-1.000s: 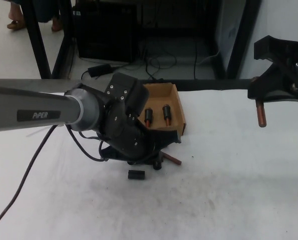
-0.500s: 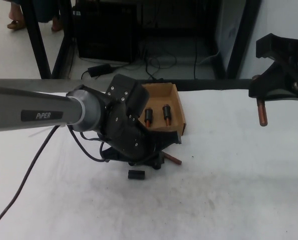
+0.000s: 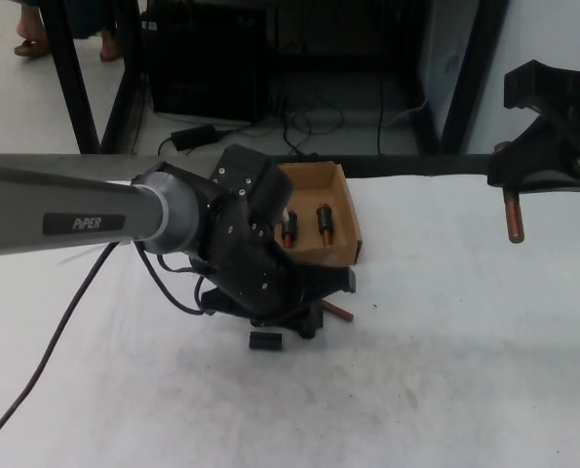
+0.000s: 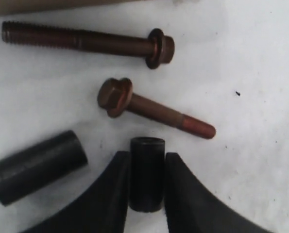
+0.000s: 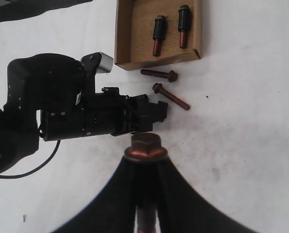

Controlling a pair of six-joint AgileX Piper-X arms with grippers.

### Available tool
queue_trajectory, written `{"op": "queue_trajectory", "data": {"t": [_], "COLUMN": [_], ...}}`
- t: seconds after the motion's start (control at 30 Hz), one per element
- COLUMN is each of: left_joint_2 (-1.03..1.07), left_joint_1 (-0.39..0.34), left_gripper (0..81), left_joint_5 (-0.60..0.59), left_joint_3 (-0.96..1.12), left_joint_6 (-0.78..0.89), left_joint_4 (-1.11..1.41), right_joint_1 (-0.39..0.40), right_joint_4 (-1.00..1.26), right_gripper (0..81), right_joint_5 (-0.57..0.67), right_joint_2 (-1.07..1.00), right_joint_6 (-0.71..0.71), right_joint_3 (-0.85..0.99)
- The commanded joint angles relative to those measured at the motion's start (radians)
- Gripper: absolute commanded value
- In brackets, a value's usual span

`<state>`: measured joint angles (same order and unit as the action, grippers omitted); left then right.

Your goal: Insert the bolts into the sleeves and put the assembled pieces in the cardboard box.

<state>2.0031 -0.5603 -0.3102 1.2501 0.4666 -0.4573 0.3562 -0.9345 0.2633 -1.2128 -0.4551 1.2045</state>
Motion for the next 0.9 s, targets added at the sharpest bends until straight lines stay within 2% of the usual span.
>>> {"op": "queue_trajectory", "data": {"t": [0.0,0.17,0.43,0.57,0.7,0.87], "left_joint_2": [-0.023,-0.12,-0.3,-0.393,-0.473,-0.562], "left_joint_1": [-0.011,-0.008,-0.008,-0.008,-0.008,-0.008], "left_gripper": [0.9,0.9,0.9,0.9,0.9,0.9], "left_joint_5": [-0.033,-0.029,-0.037,-0.037,-0.026,-0.033], "left_joint_3": [-0.018,-0.018,-0.018,-0.018,-0.018,-0.018], "left_joint_6": [-0.06,-0.132,-0.134,-0.182,-0.263,-0.267], "left_joint_4": [-0.163,-0.244,-0.281,-0.29,-0.288,-0.288], "right_joint_1": [-0.004,-0.004,-0.004,-0.004,-0.004,-0.004], "right_joint_4": [-0.004,-0.004,-0.004,0.012,0.06,0.178], "right_gripper": [0.0,0.0,0.0,0.0,0.0,0.0], "right_joint_5": [0.019,0.038,0.042,0.042,0.031,0.029], "right_joint_2": [0.014,0.014,0.014,0.014,0.014,0.014], "right_joint_6": [-0.013,-0.015,-0.007,0.049,0.059,0.056], "right_joint_3": [0.003,0.003,0.003,0.003,0.003,0.003]}}
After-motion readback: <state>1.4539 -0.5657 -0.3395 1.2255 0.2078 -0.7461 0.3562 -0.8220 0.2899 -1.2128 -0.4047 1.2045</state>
